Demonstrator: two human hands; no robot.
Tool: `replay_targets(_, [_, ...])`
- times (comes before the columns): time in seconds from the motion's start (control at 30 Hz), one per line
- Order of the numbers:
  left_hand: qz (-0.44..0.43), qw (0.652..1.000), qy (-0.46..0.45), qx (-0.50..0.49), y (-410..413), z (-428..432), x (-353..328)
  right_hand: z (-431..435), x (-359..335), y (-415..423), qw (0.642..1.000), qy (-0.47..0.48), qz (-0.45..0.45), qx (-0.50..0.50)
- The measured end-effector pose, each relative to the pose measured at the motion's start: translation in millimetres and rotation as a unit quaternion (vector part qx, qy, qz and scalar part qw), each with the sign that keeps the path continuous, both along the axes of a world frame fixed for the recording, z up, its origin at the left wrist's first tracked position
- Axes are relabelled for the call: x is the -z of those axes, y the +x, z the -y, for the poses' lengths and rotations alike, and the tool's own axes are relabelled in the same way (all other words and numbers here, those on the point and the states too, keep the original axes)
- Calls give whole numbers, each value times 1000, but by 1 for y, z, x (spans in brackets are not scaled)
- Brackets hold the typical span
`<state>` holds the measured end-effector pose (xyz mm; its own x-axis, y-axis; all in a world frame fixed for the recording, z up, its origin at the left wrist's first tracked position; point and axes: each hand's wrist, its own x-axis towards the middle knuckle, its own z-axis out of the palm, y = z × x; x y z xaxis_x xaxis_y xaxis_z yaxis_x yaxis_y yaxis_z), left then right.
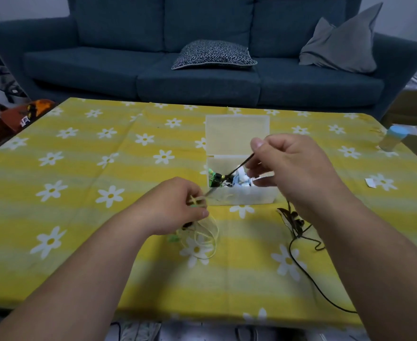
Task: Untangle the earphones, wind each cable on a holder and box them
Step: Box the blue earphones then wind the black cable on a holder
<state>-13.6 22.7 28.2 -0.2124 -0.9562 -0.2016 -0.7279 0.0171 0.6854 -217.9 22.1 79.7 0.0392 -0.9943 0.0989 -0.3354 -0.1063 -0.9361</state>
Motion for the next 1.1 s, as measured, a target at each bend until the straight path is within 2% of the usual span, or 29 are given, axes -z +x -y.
replay_targets(0.07, [39,999,16,-10,7,2,2,0,-4,-3,998,5,65,11])
replay_targets(0.2, [18,999,45,-25,16,2,1,0,-8,-3,985,7,171,15])
replay_targets(0.3, [12,1000,15,4,19,1,-2,1,-9,-3,972,21,230,33])
replay_targets(0.57, [-49,998,-39,32,15,1,-6,5,-8,-11,951,30,281,123])
replay_targets(0.73, [-145,989,7,18,13,0,-6,8,-4,-14,940,45,291,170])
replay_targets(0.83, [-217,974,52,-51,11,1,-10,10,-2,-17,939,49,274,203])
replay_targets(0.93, [-307,936,113,-130,10,2,-14,11,-2,-21,935,50,264,229])
replay_targets(1.1, [-338,915,130,-179,16,5,-11,11,-2,-24,924,51,286,248])
